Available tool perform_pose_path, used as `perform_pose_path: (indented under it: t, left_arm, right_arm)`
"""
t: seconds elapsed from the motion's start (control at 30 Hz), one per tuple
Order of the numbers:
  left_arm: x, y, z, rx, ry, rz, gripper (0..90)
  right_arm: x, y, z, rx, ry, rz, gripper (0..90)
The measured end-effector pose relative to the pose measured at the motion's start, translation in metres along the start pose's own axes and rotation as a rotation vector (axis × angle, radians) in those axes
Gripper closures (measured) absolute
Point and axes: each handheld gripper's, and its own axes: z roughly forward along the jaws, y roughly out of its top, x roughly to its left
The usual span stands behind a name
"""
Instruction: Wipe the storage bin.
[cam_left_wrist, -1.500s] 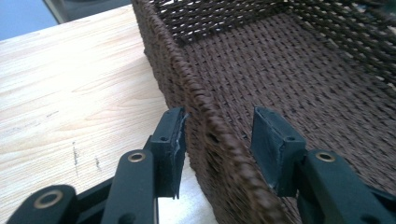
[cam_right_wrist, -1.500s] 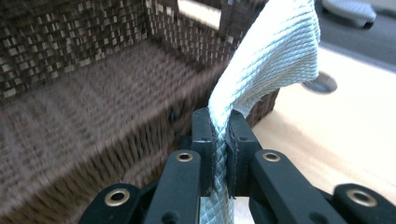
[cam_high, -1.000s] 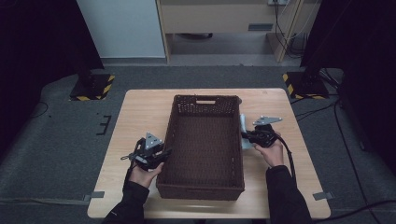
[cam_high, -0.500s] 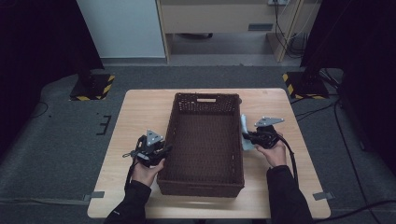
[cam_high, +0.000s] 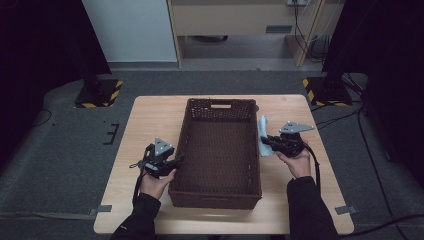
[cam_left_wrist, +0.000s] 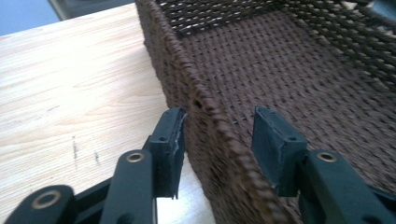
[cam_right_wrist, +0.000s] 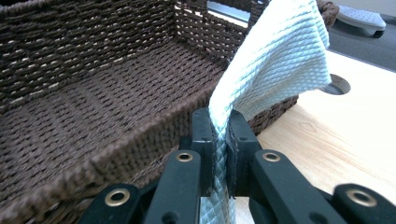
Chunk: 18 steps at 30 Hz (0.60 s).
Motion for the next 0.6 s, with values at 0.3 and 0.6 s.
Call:
perform_pose_path:
  t: [0.3,0.6]
  left_arm:
    - [-0.006,-0.007,-0.006,0.035,-0.024,0.044,61.4]
    - [-0.004,-0.005,-0.002,0.031,-0.004,0.012,67.1]
  right_arm:
    - [0.000,-0.027,0.020,0.155,0.000,0.022,84.6]
    - [0.004,-0.027,0.028,0.158,0.016,0.032,84.5]
